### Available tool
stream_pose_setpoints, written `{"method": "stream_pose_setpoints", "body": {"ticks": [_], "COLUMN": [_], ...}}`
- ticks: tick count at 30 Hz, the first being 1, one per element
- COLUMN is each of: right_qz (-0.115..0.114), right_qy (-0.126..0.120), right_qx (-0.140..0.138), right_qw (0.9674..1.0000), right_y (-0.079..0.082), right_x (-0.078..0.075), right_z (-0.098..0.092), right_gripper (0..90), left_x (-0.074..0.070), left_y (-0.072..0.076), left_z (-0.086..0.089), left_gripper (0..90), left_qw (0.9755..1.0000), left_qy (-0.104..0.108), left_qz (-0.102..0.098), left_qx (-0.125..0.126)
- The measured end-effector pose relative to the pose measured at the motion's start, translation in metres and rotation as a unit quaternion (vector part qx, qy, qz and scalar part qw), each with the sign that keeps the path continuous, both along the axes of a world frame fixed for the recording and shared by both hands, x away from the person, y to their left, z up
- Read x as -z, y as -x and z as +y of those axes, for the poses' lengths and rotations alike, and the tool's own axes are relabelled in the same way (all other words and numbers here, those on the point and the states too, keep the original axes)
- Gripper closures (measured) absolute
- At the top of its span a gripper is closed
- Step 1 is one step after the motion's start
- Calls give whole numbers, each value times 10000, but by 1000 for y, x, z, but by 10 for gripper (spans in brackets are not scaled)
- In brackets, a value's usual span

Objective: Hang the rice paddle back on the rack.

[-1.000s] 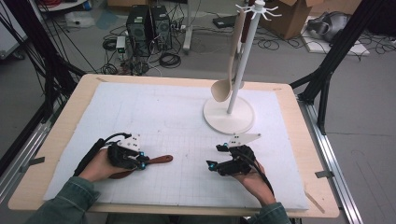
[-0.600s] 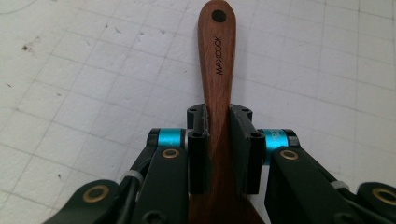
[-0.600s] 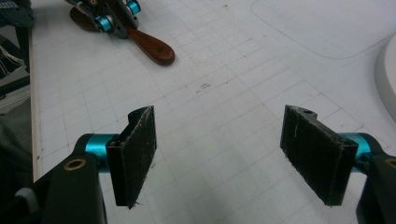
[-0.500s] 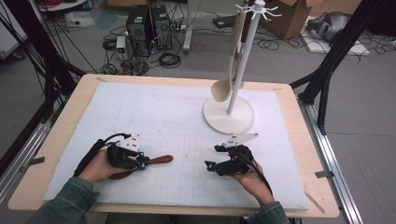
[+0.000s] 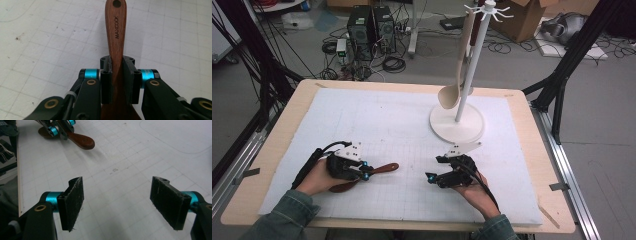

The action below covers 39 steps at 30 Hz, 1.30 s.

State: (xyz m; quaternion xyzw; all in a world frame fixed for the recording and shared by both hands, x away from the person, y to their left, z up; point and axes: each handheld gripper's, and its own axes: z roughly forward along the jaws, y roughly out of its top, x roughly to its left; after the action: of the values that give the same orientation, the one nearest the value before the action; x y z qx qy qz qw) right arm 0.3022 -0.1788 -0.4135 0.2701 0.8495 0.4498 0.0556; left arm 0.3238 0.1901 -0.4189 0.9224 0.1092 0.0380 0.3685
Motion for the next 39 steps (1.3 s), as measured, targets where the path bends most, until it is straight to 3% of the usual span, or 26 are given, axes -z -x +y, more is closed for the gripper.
{"method": "stream_pose_setpoints", "body": {"ticks": [19,33,39], "right_qz": [204,397,442], "right_qy": [-164,-273,-342], "right_qx": [-319,-570,-576], "right_qw": [9991,9972,9968], "right_y": [-4,-7,-7], "right_x": [-9,-11,-13], "right_z": [38,52,52], "right_gripper": [306,479,553], "left_x": [-14,-22,-19], "left_y": [5,5,6], "left_z": [-18,-38,-48], "left_gripper": [777,777,775], "left_qw": [9985,9961,9964], "left_qy": [517,833,775], "left_qz": [-65,-89,-41], "left_qx": [150,273,329]}}
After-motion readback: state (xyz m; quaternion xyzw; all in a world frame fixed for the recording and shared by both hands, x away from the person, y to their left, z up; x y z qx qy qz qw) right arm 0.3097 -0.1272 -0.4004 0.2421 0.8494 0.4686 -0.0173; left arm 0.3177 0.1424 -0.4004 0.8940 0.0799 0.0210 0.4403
